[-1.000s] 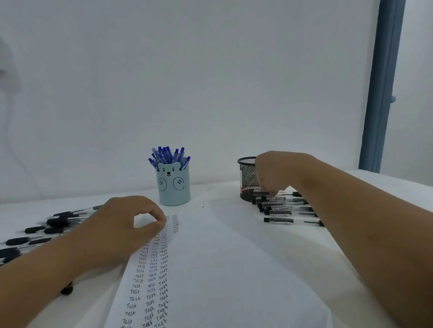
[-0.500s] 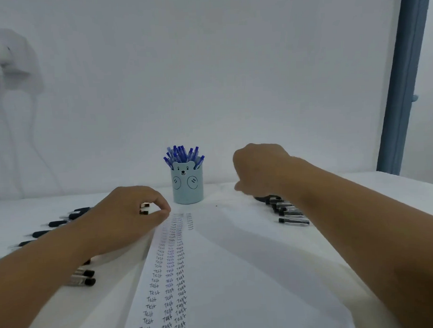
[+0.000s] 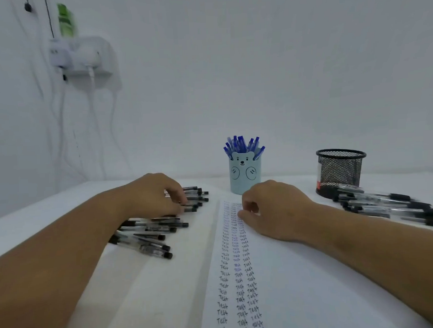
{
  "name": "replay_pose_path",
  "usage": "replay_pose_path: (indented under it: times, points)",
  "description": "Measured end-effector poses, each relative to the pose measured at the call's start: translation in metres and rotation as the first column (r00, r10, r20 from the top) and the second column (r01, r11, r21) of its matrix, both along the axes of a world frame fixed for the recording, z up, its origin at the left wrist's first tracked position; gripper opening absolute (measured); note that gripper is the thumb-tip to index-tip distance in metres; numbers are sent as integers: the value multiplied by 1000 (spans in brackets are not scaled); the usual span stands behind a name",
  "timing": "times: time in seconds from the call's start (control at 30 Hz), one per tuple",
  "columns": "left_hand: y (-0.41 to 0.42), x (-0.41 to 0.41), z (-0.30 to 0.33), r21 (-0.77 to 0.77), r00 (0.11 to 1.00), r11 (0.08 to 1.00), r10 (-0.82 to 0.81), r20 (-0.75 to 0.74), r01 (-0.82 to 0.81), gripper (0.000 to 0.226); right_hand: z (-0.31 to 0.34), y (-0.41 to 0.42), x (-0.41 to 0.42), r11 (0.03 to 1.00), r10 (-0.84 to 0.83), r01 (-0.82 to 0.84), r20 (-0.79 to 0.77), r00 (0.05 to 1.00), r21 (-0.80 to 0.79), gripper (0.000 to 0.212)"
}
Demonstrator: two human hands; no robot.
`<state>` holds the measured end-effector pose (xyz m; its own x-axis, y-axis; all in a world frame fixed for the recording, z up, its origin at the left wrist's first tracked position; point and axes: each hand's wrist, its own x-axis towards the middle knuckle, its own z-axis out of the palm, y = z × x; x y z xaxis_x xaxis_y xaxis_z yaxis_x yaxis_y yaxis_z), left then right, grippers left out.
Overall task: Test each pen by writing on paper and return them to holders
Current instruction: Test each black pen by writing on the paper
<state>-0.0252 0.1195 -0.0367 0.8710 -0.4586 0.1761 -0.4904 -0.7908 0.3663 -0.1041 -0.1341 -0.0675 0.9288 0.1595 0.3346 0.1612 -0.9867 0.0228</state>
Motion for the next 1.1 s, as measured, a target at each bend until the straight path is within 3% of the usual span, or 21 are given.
replay_pose_path:
  times: [0.1, 0.23, 0.33, 0.4, 0.47, 0.5, 0.53, 0.6, 0.73, 0.87, 1.1]
  points:
    - [1, 3, -7, -10, 999, 1000, -23, -24, 23, 6, -1, -1, 2, 1000, 14, -13, -9, 1000, 23, 26]
    - [-1, 4, -8, -51, 996, 998, -20, 83, 24, 6, -2, -1, 2, 999, 28, -27, -13, 1000, 42, 25]
    - [-9, 2, -2, -409, 992, 912, 31, 119, 21, 13, -2, 0, 0, 998, 38, -37, -19, 999, 59, 23]
    - [-16, -1, 6, -742, 999, 670, 4, 53, 36, 17, -1, -1, -1, 997, 43, -42, -16, 999, 62, 22]
    - [-21, -5, 13, -963, 982, 267, -168, -83, -36, 22, -1, -1, -2, 997, 45, -44, -20, 999, 64, 21]
    - [-22, -7, 15, -990, 945, 79, -297, -134, -115, 26, -1, -1, -2, 997, 45, -43, -25, 999, 67, 21]
    - [-22, -8, 15, -979, 898, -50, -410, -160, -197, 32, -1, -1, -1, 997, 45, -43, -28, 999, 72, 21]
    - [-23, -9, 13, -938, 830, -168, -531, -172, -302, 42, -2, -2, -1, 995, 50, -48, -26, 998, 85, 21]
    - [-30, -9, 8, -905, 812, -228, -555, -182, -358, 37, -1, -2, 0, 994, 59, -57, -22, 998, 97, 21]
    - [-34, -14, 8, -908, 801, -249, -582, -137, -337, 19, -2, -4, 1, 994, 43, -42, -9, 999, 102, 17]
    - [-46, -24, 4, -910, 772, -242, -625, -119, -336, 38, 0, -4, -1, 968, 40, -93, 224, 974, 232, 31]
